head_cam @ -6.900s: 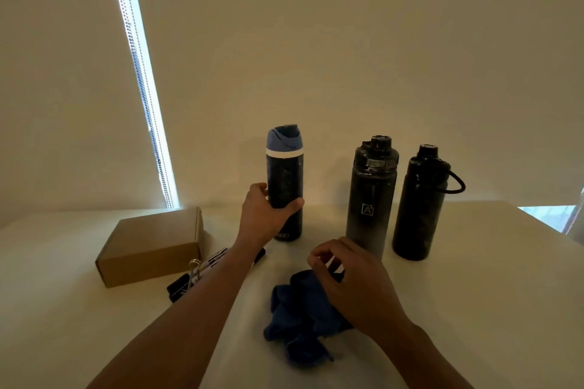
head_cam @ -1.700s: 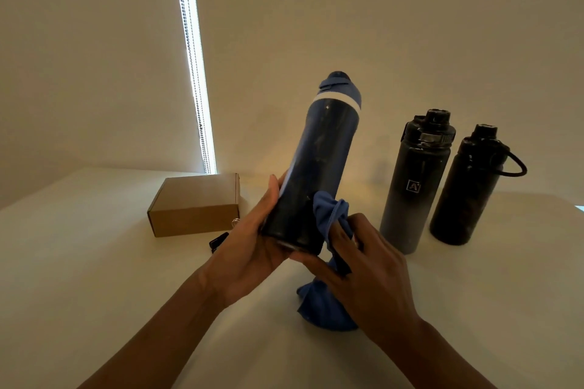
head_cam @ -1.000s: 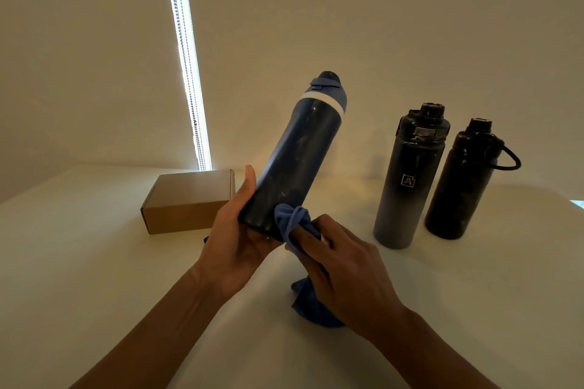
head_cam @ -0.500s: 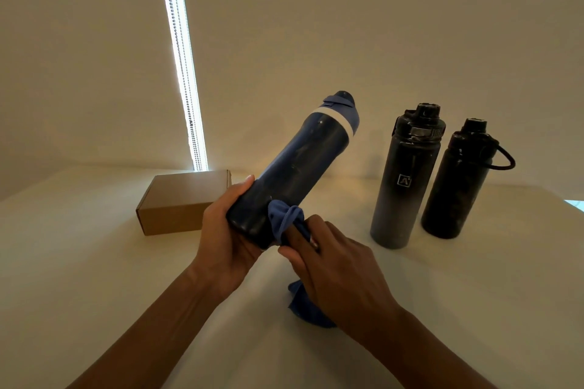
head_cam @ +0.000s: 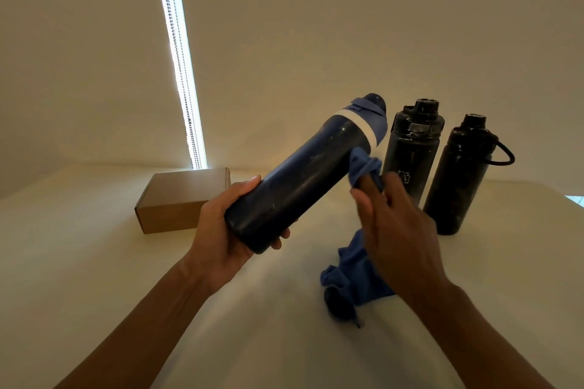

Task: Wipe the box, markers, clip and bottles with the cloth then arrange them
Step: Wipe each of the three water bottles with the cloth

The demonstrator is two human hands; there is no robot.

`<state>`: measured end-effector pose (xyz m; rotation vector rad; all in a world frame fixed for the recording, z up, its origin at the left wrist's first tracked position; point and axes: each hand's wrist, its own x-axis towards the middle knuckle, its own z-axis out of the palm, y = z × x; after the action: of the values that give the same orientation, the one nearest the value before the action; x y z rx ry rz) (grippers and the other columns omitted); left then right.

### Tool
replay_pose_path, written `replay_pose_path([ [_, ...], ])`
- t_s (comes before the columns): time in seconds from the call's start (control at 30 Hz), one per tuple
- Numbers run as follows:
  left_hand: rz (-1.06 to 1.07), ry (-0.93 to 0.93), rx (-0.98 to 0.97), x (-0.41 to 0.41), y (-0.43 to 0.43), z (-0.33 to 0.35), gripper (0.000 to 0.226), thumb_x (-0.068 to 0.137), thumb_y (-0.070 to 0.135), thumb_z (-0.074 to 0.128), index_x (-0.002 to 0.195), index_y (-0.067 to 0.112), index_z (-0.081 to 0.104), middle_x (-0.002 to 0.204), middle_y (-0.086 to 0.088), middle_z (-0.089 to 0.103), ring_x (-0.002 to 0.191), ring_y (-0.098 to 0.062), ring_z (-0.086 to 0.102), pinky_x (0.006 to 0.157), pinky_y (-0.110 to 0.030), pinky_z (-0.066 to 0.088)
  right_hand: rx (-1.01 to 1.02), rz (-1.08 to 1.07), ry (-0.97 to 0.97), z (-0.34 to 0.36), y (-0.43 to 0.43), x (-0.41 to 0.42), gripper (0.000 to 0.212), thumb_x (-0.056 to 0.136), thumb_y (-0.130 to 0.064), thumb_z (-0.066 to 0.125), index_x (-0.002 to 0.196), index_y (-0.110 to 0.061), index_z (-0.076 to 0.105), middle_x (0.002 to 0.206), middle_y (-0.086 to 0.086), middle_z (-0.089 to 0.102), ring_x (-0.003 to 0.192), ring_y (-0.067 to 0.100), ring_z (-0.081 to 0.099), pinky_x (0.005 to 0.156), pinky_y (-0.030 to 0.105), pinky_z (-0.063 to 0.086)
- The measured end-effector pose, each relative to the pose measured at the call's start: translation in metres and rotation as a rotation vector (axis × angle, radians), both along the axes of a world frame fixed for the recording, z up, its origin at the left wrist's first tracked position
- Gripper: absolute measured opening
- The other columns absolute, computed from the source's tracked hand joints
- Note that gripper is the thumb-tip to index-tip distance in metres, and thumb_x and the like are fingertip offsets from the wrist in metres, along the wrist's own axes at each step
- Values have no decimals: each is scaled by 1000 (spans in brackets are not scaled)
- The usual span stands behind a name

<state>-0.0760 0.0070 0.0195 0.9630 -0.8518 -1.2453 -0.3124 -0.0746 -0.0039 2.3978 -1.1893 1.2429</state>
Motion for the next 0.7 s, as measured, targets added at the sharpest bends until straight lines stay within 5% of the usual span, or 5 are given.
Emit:
replay_pose_path([
  [0.1,1,-13,-3,5,-2,0,43,96,42,53,120,11,71,109,-27,72,84,-39,70,67,-37,58,74,-67,-49,-7,-14,-19,83,93,-76,17,131,-9,50,114,9,56,90,7,48,75,34,51],
  [0.47,56,-91,39,8,-6,-6,40,102,41,51,126,12,64,101,-17,78,82,-34,75,66,-36,63,-64,188,128,-16,22,27,53,106,-55,18,125,-18,51,96,2,60,73,5,54,63,23,52],
  [0.57,144,-45,57,5,-8,-8,36,103,41,51,117,14,69,94,-11,78,77,-23,75,68,-35,61,139,175,404,-41,25,42,69,95,-73,6,147,-34,31,129,6,54,106,18,59,85,39,51],
  [0.63,223,-25,69,5,-10,-10,34,102,42,52,110,15,71,97,-12,75,87,-23,70,77,-38,57,374,171,568,-45,28,50,81,90,-81,7,156,-35,-3,162,6,19,144,28,30,116,41,20],
  [0.7,265,-10,53,5,-9,-9,31,104,40,47,104,17,69,96,-11,71,89,-23,66,83,-40,53,422,251,611,-45,21,52,65,105,-47,31,156,-15,6,163,6,14,148,22,24,98,6,-17],
])
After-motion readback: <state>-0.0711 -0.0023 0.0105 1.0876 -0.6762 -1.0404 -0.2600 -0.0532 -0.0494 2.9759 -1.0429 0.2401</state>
